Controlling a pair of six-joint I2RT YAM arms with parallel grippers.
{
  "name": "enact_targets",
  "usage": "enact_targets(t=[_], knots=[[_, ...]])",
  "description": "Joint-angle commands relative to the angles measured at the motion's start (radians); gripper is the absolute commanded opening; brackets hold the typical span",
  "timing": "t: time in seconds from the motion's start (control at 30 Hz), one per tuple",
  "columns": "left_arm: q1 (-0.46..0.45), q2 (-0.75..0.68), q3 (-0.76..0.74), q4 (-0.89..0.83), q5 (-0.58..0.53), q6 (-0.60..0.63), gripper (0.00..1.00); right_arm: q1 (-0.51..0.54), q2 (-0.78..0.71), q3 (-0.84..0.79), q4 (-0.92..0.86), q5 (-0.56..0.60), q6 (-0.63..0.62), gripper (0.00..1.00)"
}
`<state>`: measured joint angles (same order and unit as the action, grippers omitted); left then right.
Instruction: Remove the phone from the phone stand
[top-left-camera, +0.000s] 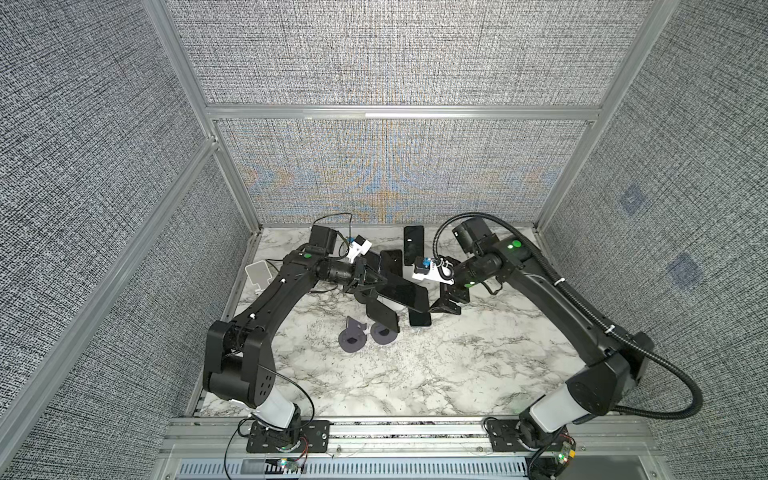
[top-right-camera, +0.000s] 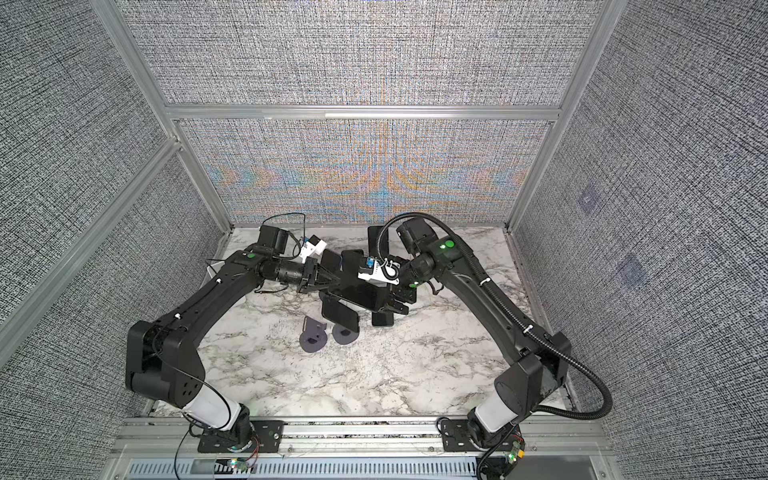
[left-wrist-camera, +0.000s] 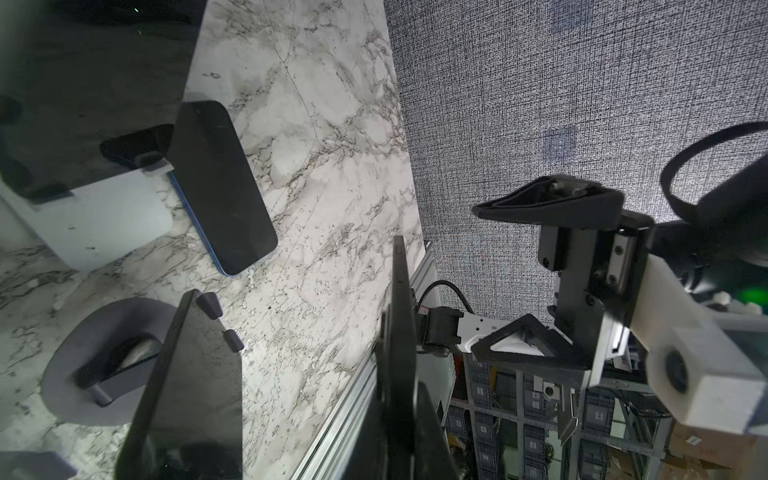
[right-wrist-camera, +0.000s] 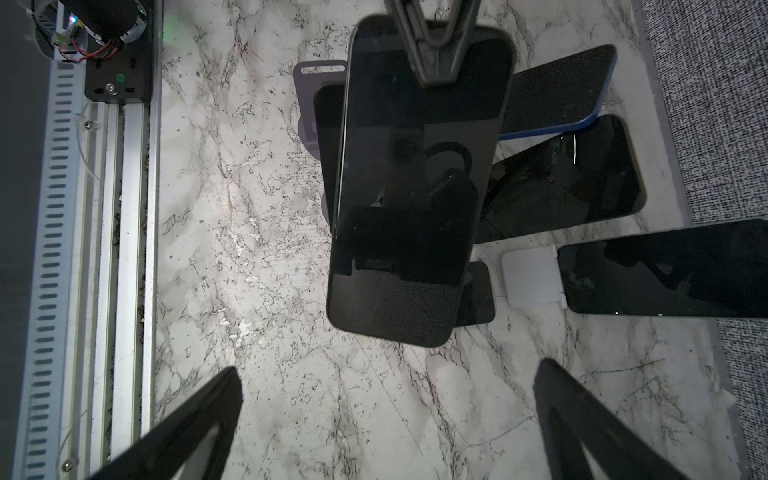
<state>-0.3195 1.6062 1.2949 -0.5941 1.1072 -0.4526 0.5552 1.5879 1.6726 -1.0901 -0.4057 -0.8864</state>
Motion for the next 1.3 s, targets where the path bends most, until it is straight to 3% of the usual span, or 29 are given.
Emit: enact_targets(t=[0.0,0.7,1.13,1.27], knots=[[-0.003,0.0,-0.02,0.054,0.051,-0.006,0.0,0.031,0.034,0.018,0.022,0.039,0.029,0.99],[-0.001,0.001,-0.117,0.283,0.081,-0.188,0.0,0.104,0.256,0.105,0.098,0.107,0.166,0.99],[0.001,0.004,-0.137,0.342,0.087,-0.237,0.0,0.107,0.268,0.089,0.145,0.128,0.201,0.97],[0.001,0.003,-0.144,0.361,0.094,-0.25,0.0,0.107,0.273,0.084,0.151,0.116,0.203,0.91]])
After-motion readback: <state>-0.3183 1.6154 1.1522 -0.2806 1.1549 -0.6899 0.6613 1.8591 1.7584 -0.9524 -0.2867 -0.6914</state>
